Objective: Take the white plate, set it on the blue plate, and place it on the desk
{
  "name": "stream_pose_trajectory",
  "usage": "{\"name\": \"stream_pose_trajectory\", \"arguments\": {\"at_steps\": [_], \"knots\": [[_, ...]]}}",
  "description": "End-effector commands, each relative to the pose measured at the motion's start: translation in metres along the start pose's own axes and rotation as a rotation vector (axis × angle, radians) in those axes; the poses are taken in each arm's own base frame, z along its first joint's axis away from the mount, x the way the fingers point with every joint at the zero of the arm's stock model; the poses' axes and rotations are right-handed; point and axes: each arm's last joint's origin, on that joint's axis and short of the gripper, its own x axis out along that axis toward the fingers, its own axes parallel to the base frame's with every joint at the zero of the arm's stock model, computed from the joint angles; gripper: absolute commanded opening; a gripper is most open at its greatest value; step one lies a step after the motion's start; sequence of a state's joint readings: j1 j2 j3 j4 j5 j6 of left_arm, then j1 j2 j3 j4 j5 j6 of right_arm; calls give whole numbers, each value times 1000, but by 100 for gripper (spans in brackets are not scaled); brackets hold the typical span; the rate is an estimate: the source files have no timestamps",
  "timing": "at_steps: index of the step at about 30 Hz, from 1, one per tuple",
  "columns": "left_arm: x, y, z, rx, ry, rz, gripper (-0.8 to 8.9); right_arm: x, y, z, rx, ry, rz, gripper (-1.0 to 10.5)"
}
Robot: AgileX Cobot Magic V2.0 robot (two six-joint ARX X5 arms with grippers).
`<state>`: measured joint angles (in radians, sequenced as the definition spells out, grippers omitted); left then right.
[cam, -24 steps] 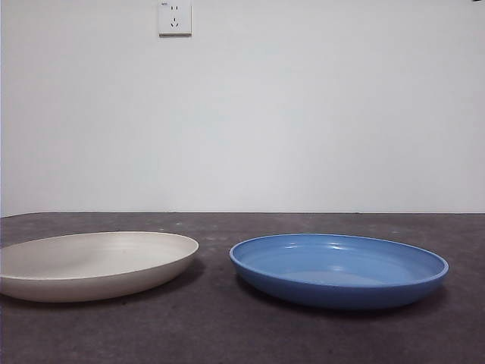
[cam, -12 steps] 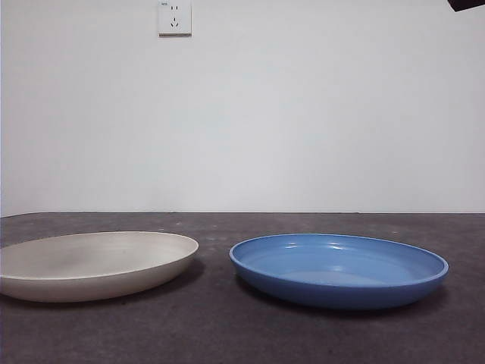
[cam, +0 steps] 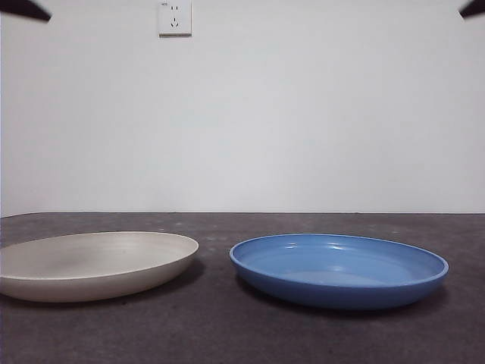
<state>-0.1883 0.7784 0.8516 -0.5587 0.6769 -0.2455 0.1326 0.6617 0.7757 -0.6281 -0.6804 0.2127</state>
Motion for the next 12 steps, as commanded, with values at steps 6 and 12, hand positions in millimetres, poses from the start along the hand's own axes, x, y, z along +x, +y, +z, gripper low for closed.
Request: {"name": "stream_pose_trajectory", "arguments": {"at_steps": [6,12], "knots": [[-2,-4,6,41,-15,-11,641,-2,3,5,-34,-15,6,599],[-3,-2,2,-7,28,6,600,-2,3,4,-32,-13,7,599]]}}
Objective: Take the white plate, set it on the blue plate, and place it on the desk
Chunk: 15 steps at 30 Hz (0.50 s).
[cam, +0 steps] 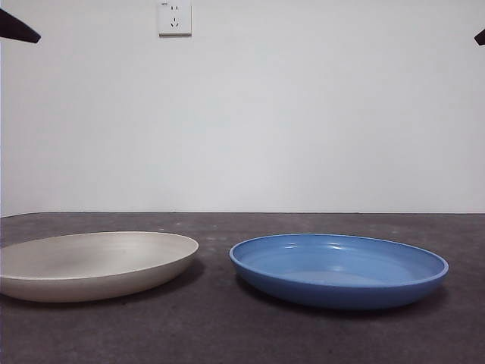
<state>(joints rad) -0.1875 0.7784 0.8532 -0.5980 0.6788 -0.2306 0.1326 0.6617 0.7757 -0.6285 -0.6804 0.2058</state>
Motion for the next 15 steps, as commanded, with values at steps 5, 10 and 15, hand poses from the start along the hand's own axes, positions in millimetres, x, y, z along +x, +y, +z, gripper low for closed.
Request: {"name": "stream_pose_trajectory", "arguments": {"at_steps": [5,10,15], "knots": [[-7,8,11,-69,55,85,593,-2,3,4,-5,-5,15,599],[-3,33,27,-191,115,174,593,-2,4,3,1,1,34,599],[11,72,33,-305,192,235,593,-2,4,3,5,3,34,599]]}}
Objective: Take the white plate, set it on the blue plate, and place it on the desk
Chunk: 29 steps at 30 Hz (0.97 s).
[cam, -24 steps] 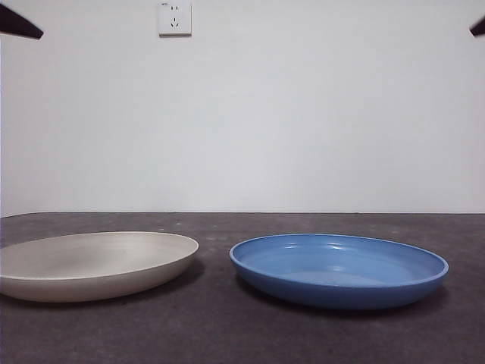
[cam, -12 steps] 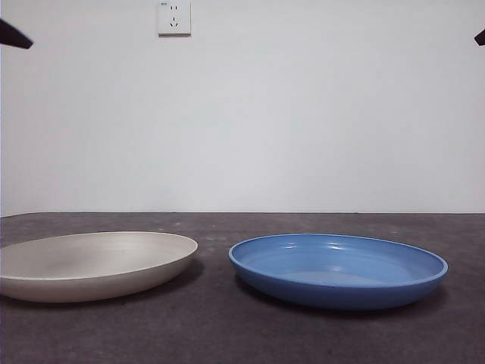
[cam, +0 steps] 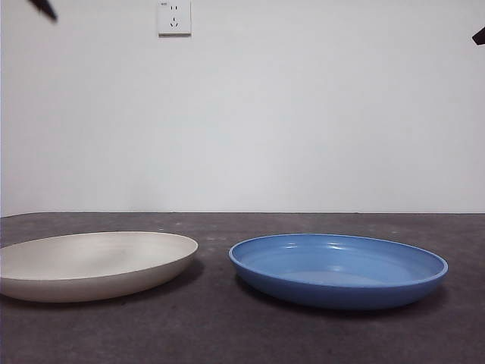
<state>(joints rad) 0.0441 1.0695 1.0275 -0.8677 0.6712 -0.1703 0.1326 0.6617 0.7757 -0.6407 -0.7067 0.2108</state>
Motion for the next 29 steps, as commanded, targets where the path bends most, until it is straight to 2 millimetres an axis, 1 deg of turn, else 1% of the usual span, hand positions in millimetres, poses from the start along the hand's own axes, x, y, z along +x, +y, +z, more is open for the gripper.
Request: {"name": "stream_pose_trajectory", "arguments": {"at_steps": [1,5,8,14,19,23,26,29], "knots": [[14,18,12,-14,43,34,593,-2,3,4,-8,-11,10,599],[38,50,20,-88,126,126,593,-2,3,4,-8,-10,12,599],[55,70,22,-128,187,138,593,-1,5,4,-13,-6,19,599],[88,99,25,-182,253,136,593,0,6,4,-20,-2,29,599],[103,113,23,-201,286,137,593,0,6,4,-20,-2,27,599],[109,118,23,-208,295,129,593,0,6,4,-20,-2,27,599],[113,119,24,-213,286,79,590,0,6,4,-21,-3,26,599],[116,121,24,-223,284,83,585,0,6,4,-22,-5,27,599]]}}
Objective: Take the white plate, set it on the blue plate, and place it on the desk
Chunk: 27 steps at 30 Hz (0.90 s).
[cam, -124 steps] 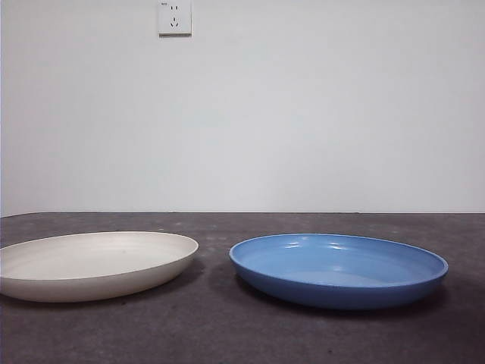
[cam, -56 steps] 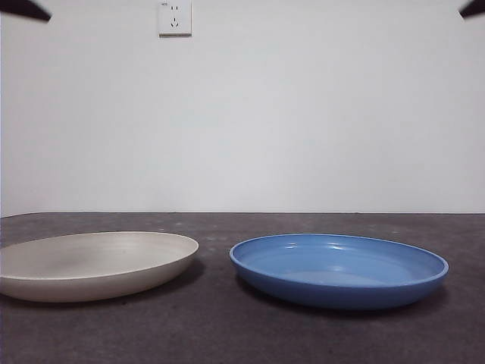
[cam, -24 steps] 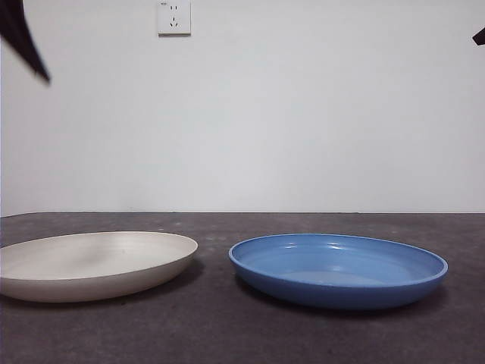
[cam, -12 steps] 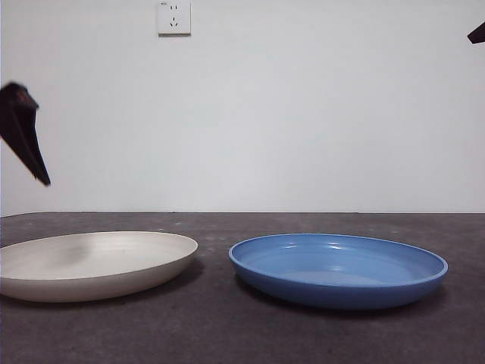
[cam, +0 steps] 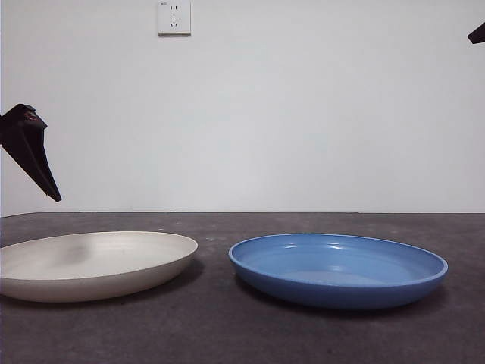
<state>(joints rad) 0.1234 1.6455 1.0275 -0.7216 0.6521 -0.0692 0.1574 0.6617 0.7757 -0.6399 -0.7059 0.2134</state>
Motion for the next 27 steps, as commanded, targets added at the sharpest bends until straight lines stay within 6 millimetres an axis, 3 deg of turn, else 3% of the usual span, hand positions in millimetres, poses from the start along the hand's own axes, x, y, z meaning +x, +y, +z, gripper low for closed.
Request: {"name": "stream_pose_trajectory", "arguments": {"at_steps": [1,7,13,20,27], "knots": [[4,2,6,-2,0,-5,585,-2,3,5,-15,-17,8,599],[11,7,8,-19,14,-5,578,-2,3,5,-15,-16,8,599],[22,6,9,-16,35,-9,477,-2,3,5,-15,-18,0,599],[23,5,9,-6,29,33,171,-2,3,5,-15,-19,0,599],[23,7,9,-8,32,83,129,-2,3,5,-16,-19,0,599]]}}
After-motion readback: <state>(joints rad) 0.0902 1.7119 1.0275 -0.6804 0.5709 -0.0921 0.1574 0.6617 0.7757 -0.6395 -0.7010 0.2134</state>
